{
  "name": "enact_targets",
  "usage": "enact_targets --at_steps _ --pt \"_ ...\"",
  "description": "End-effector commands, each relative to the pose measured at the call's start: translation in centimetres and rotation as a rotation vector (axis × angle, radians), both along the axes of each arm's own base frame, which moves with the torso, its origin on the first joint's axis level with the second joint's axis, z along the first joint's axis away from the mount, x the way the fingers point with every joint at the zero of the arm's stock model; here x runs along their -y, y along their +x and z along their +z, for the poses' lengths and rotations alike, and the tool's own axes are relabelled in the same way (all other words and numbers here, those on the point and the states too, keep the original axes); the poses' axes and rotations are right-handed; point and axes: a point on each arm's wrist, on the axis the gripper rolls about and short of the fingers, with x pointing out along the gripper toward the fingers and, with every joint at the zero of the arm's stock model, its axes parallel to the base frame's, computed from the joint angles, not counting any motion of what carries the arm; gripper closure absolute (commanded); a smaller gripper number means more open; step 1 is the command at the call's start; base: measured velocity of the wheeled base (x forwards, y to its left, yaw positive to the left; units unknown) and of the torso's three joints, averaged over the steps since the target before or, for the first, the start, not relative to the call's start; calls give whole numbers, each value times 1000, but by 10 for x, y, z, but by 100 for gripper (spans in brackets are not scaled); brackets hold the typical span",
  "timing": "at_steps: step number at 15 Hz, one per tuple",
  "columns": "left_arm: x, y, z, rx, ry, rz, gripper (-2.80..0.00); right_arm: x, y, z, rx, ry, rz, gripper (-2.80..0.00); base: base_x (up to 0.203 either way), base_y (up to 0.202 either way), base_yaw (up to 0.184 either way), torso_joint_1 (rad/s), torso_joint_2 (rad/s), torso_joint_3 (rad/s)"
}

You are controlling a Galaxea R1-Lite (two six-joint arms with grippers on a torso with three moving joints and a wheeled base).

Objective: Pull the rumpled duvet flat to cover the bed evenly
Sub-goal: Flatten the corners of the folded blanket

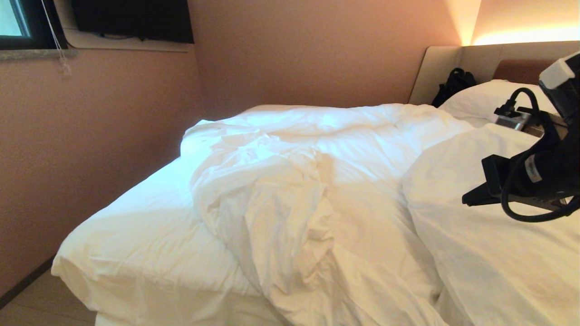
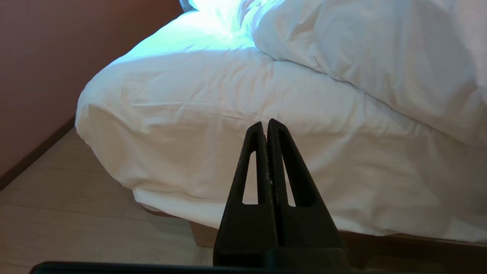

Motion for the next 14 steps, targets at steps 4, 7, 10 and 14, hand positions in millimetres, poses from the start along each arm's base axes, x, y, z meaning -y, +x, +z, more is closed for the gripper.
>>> enact_targets --at_steps 4,7,10,14 --pt "0 0 0 -1 0 0 0 -12 26 -14 -31 -80 -176 0 0 0 0 0 0 0" --pt "0 0 0 -1 0 0 0 -14 26 -15 -23 -115 -137 0 0 0 0 0 0 0" --pt "0 0 0 0 0 0 0 -17 31 -14 69 -117 -122 0 0 0 0 0 0 0" --pt "0 0 0 0 0 0 0 1 63 -10 271 -169 -327 0 0 0 0 0 0 0"
